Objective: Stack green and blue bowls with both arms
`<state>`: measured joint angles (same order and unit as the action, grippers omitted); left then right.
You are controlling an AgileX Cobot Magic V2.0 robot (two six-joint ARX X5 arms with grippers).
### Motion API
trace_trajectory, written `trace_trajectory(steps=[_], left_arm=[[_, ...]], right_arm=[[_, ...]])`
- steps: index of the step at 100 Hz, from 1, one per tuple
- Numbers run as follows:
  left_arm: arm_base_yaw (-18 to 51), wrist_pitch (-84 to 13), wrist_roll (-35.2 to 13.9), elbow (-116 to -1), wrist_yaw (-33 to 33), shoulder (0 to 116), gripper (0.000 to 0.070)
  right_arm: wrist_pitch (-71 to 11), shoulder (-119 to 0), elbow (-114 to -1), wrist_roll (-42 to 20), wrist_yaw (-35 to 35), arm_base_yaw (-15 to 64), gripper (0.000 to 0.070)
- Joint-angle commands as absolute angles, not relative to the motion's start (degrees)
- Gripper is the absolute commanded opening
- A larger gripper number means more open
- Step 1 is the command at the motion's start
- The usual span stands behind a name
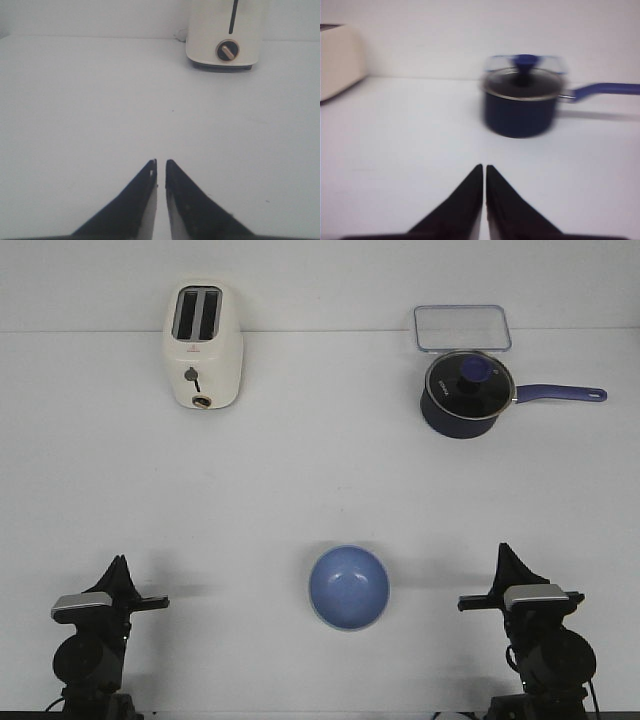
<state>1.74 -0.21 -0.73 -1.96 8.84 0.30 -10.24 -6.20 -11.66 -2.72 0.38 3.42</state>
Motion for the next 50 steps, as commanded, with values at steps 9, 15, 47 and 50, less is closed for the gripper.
trace_trajectory(steps=[9,15,47,50], left_arm=[[1.7,0.5,0.0,-0.8,8.8,0.2,0.0015],[1.7,0.5,0.0,-0.8,8.8,0.2,0.0015],[1.7,0.4,0.0,-0.8,8.8,0.2,0.0015],[1.7,0.4,0.0,-0.8,8.8,0.2,0.0015]], right_arm=[[-9.1,-2.0,-4.9,-1.1,-1.1,0.3,0.0011],[-9.0,-0.9,-2.8,-0.1,-0.8,0.3,0.001],[-6.7,-0.1,-0.7,0.4,0.0,0.3,0.001],[-6.5,-0.1,-0.7,0.5,0.0,0.3,0.001]])
